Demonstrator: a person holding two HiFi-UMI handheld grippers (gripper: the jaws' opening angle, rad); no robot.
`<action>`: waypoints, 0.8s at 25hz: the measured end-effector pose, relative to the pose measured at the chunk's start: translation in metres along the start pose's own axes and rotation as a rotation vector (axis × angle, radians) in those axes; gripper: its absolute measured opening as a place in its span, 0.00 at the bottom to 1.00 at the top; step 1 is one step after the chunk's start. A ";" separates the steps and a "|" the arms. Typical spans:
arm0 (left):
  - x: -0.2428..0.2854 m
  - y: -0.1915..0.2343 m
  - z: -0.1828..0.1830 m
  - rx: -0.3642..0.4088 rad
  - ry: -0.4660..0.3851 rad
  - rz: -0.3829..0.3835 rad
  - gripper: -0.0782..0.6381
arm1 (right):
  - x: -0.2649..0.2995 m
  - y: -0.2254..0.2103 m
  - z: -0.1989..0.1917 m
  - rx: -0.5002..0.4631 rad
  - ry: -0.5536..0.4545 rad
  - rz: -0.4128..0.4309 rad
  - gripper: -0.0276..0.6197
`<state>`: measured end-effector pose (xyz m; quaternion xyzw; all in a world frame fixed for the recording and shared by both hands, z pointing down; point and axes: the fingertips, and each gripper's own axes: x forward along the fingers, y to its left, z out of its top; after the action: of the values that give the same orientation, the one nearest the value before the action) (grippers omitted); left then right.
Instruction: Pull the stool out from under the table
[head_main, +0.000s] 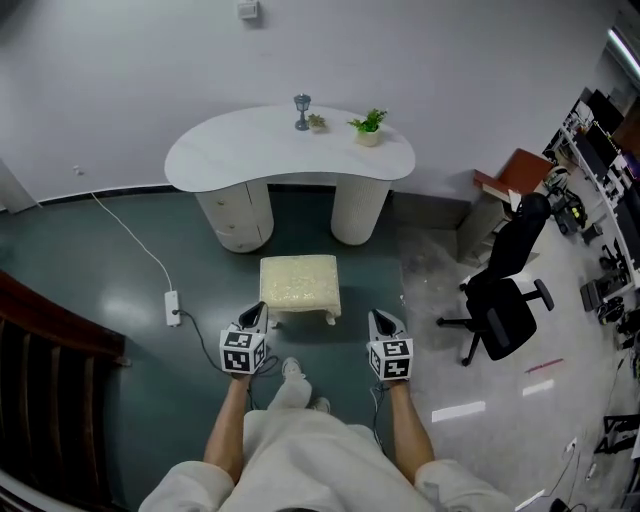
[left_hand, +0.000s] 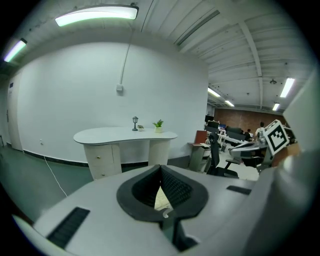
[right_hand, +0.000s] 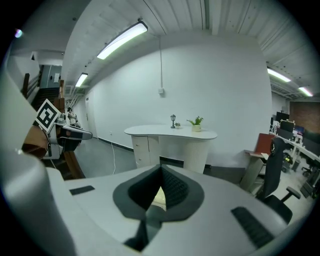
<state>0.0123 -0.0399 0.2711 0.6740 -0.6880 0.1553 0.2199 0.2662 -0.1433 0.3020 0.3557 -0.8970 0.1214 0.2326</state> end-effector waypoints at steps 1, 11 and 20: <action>-0.005 -0.002 0.003 0.002 -0.008 0.000 0.12 | -0.006 0.001 0.004 -0.011 -0.008 0.001 0.04; -0.028 -0.023 0.002 0.013 -0.027 -0.007 0.12 | -0.034 0.002 0.008 -0.022 -0.039 0.000 0.04; -0.033 -0.025 0.001 0.021 -0.029 -0.003 0.12 | -0.042 0.001 0.005 -0.025 -0.046 -0.005 0.04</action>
<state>0.0365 -0.0126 0.2511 0.6796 -0.6883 0.1524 0.2029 0.2908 -0.1202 0.2769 0.3577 -0.9026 0.1013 0.2170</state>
